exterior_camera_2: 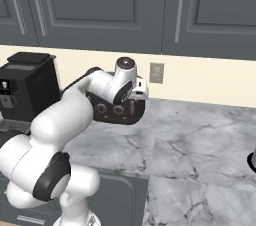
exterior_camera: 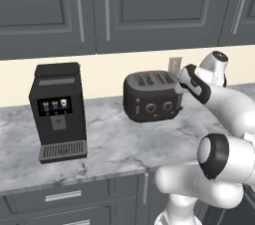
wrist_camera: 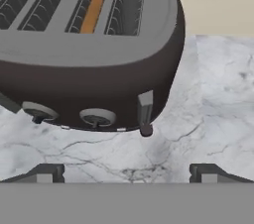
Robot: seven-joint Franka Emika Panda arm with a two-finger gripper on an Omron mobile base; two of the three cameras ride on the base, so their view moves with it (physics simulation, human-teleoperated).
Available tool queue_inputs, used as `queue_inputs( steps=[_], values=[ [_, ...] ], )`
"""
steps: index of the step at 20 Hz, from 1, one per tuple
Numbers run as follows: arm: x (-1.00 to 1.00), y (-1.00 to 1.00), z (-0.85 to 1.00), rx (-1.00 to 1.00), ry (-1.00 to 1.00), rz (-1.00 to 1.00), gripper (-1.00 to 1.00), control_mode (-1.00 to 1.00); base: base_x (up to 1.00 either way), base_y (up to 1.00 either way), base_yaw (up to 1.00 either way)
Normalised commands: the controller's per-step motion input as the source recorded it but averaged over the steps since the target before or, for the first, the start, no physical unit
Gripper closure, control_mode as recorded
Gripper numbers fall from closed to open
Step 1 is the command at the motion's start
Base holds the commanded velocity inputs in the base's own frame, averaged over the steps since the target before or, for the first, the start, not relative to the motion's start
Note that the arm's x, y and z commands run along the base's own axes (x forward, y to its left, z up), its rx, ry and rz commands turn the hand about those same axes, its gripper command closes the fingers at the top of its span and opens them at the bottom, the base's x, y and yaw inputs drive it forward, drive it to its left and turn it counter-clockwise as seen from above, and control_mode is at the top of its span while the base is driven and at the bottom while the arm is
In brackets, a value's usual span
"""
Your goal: Start the toaster. Once the lever pops up, take the bread to the plate on the dining counter.
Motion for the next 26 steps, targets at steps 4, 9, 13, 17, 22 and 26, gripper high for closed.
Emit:
queue_inputs(
  steps=[4, 9, 13, 17, 22, 26],
  values=[
    [-0.13, 0.04, 0.18, 0.0, -0.2, 0.0, -1.0, -1.0, 0.0, 0.0, 0.0],
    [-0.32, 0.15, 0.03, -0.02, -0.36, 0.0, -1.0, -1.0, 0.0, 0.0, 0.0],
    [-0.26, 0.12, 0.09, 0.0, -0.21, -0.03, -1.0, -1.0, 0.0, 0.0, 0.0],
    [-0.21, 0.17, 0.11, 0.03, -0.09, -0.08, -1.0, -1.0, 0.0, 0.0, 0.0],
    [-0.12, 0.09, 0.27, 0.02, -0.02, -0.04, -1.0, -1.0, 0.0, 0.0, 0.0],
    [-0.01, 0.13, 0.24, 0.01, 0.0, -0.01, -1.0, -1.0, 0.0, 0.0, 0.0]
  ],
)
